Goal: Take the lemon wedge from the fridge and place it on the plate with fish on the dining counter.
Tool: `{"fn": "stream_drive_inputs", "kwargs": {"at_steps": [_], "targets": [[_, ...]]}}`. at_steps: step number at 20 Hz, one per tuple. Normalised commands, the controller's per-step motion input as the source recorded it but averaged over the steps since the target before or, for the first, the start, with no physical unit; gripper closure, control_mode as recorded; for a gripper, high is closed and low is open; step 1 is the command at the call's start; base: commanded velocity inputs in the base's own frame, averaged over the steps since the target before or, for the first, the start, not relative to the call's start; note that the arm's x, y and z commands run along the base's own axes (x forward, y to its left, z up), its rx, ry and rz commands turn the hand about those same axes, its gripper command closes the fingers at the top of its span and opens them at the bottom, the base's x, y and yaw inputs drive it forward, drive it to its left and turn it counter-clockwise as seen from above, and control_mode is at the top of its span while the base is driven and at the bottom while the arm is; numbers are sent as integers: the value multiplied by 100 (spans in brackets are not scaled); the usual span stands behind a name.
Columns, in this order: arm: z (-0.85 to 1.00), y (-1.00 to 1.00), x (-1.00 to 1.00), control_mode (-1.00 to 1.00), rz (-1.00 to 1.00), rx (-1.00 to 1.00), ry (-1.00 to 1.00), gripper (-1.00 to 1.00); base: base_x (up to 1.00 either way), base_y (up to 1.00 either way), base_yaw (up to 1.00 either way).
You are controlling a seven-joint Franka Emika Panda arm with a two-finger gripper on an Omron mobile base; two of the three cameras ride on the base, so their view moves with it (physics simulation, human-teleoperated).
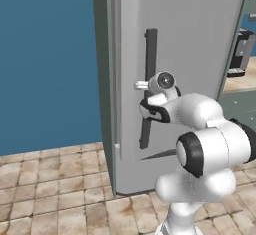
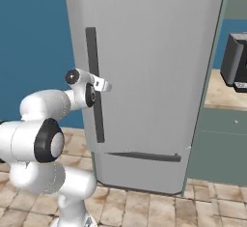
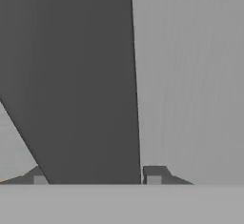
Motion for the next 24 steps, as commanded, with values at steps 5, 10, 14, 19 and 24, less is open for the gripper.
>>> {"fn": "stream_drive_inputs", "kwargs": {"at_steps": [5, 10, 14, 19, 24], "targets": [[19, -100, -100, -100, -28, 13, 0, 100, 0, 0, 0], [35, -100, -100, -100, -31, 17, 0, 100, 0, 0, 0], [73, -66, -100, -100, -31, 15, 0, -100, 0, 0, 0], [99, 12, -90, -100, -36, 2, 0, -100, 0, 0, 0], [83, 76, -33, -100, -49, -5, 4, -100, 0, 0, 0]]}}
